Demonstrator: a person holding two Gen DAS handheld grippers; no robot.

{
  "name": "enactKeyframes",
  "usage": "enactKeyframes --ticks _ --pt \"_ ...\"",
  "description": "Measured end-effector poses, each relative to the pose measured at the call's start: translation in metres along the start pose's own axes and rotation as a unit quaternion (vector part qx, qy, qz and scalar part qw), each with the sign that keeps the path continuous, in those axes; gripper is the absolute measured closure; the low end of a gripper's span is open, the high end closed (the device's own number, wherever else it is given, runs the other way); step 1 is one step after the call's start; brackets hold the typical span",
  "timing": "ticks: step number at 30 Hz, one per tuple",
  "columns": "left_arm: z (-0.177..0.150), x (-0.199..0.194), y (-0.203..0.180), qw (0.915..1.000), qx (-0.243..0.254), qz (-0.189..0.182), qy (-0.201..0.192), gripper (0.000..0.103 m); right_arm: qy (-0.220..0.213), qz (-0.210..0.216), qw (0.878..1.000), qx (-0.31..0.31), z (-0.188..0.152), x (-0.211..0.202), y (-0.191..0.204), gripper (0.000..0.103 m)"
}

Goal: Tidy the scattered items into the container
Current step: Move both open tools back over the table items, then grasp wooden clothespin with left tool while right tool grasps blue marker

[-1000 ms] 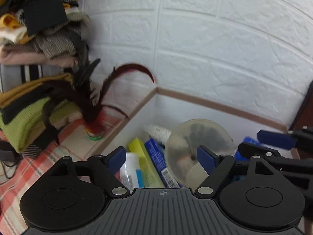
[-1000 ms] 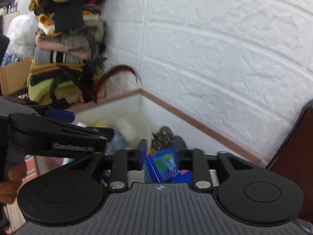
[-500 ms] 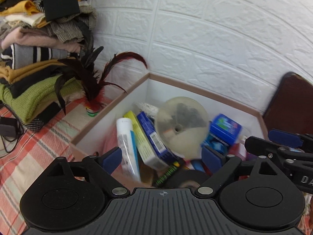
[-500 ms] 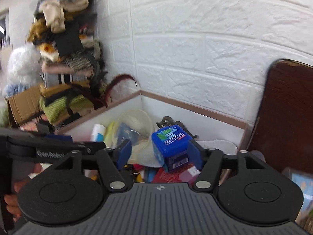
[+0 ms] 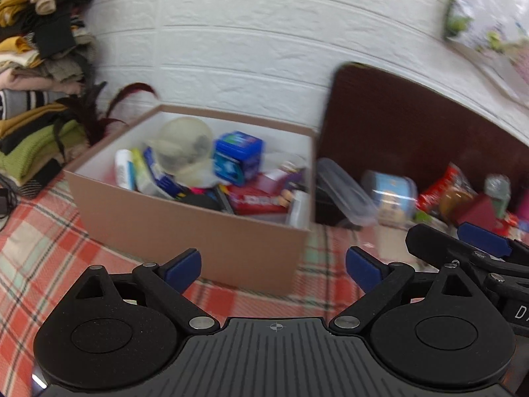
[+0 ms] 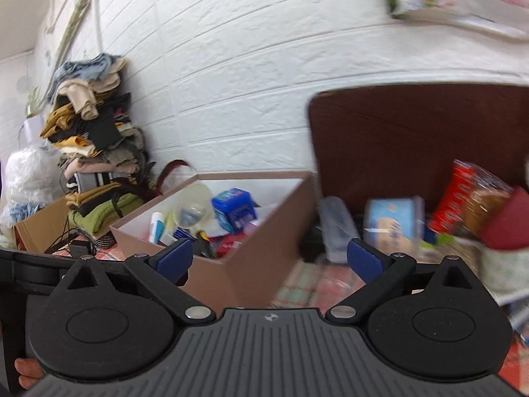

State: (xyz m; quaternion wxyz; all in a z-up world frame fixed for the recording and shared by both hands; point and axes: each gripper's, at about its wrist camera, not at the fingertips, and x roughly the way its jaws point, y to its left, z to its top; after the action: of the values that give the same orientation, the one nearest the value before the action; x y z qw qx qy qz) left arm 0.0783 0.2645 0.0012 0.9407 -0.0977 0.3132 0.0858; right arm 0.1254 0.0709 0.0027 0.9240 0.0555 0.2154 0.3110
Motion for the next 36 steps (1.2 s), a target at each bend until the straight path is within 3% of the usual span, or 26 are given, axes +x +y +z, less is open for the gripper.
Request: enactKeyframes --ticks 6,15,21,27,31,34,36 --pt "-0.035 0.005 -0.065 0.9976 0.031 -0.055 0.028 0.003 0.005 -0.056 0.998 -0.018 -0.025 -0.053 -0.040 0.002" --pt "-0.085 0.024 -0.157 0.9869 0.070 -0.125 0.074 0.003 0.010 -0.144 0.987 -0.066 -0.066 -0.130 -0.099 0.003" --pt "-0.110 0.036 -0.201 0.9757 0.104 -0.159 0.109 0.003 0.017 -0.193 0.981 -0.025 -0.091 -0.161 -0.143 0.004" --pt "-0.132 0.045 -0.242 0.9616 0.136 -0.193 0.139 0.010 0.040 -0.268 0.962 0.011 -0.110 -0.181 -0.190 0.007" --pt "-0.137 0.046 -0.264 0.9543 0.161 -0.210 0.140 0.014 0.045 -0.278 0.959 0.032 -0.117 -0.189 -0.210 0.010" --pt "-0.138 0.052 -0.278 0.9552 0.165 -0.207 0.133 0.017 0.053 -0.277 0.959 0.034 -0.121 -0.188 -0.216 0.012" --pt "-0.138 0.057 -0.287 0.9556 0.167 -0.205 0.130 0.022 0.061 -0.273 0.959 0.041 -0.124 -0.185 -0.219 0.021"
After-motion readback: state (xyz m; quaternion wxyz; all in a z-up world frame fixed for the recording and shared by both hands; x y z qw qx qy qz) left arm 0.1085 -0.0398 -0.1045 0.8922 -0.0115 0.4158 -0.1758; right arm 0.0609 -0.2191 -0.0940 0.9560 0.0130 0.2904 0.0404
